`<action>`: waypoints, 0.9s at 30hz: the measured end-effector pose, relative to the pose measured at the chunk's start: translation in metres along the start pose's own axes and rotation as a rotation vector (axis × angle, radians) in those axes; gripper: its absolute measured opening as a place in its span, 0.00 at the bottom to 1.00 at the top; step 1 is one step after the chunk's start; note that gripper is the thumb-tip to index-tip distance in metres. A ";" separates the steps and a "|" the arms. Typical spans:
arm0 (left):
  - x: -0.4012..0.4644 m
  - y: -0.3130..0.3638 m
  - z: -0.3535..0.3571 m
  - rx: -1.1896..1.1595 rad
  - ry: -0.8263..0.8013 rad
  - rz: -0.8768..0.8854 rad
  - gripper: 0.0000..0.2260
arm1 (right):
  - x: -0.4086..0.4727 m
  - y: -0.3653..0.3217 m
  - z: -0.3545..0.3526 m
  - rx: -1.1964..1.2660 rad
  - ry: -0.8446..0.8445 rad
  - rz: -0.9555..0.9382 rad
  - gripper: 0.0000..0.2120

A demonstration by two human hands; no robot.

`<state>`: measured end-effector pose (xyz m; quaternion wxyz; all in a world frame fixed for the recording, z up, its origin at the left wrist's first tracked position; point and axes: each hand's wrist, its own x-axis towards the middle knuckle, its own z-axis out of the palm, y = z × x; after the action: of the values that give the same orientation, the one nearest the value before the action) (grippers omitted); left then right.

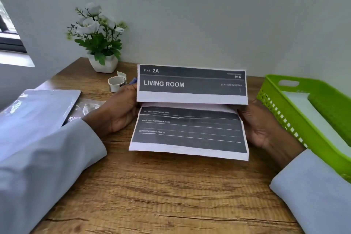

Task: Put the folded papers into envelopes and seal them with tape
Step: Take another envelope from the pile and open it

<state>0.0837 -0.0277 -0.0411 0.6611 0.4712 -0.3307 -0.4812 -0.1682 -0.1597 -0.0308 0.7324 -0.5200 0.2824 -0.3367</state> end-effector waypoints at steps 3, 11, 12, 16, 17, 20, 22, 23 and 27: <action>0.000 0.000 -0.003 -0.014 -0.007 -0.007 0.14 | -0.002 -0.002 0.000 -0.012 0.010 -0.084 0.23; -0.001 0.003 -0.009 0.050 -0.124 -0.090 0.13 | -0.004 -0.007 -0.002 -0.200 0.094 -0.333 0.19; -0.001 0.002 -0.007 0.096 -0.137 -0.096 0.10 | -0.005 -0.008 -0.001 -0.202 0.105 -0.324 0.18; 0.000 0.000 -0.003 0.133 -0.093 -0.062 0.17 | -0.001 -0.008 0.002 -0.056 0.138 -0.236 0.09; 0.000 0.001 -0.003 0.113 -0.058 -0.046 0.17 | 0.001 -0.008 0.001 -0.017 0.136 -0.203 0.08; 0.002 0.002 -0.004 0.081 0.023 0.012 0.19 | 0.003 -0.008 -0.003 0.007 0.055 -0.091 0.15; 0.001 0.002 -0.004 0.083 0.039 0.031 0.21 | 0.003 -0.006 -0.003 -0.038 -0.004 -0.061 0.18; 0.000 0.003 -0.004 0.080 0.036 0.036 0.23 | 0.002 -0.005 -0.003 -0.060 -0.009 -0.063 0.18; 0.000 0.003 -0.002 0.045 0.005 0.076 0.35 | 0.002 -0.001 -0.004 -0.056 0.032 -0.067 0.22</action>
<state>0.0865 -0.0272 -0.0391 0.6691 0.4743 -0.3573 -0.4469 -0.1705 -0.1642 -0.0309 0.7014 -0.5439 0.2858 -0.3612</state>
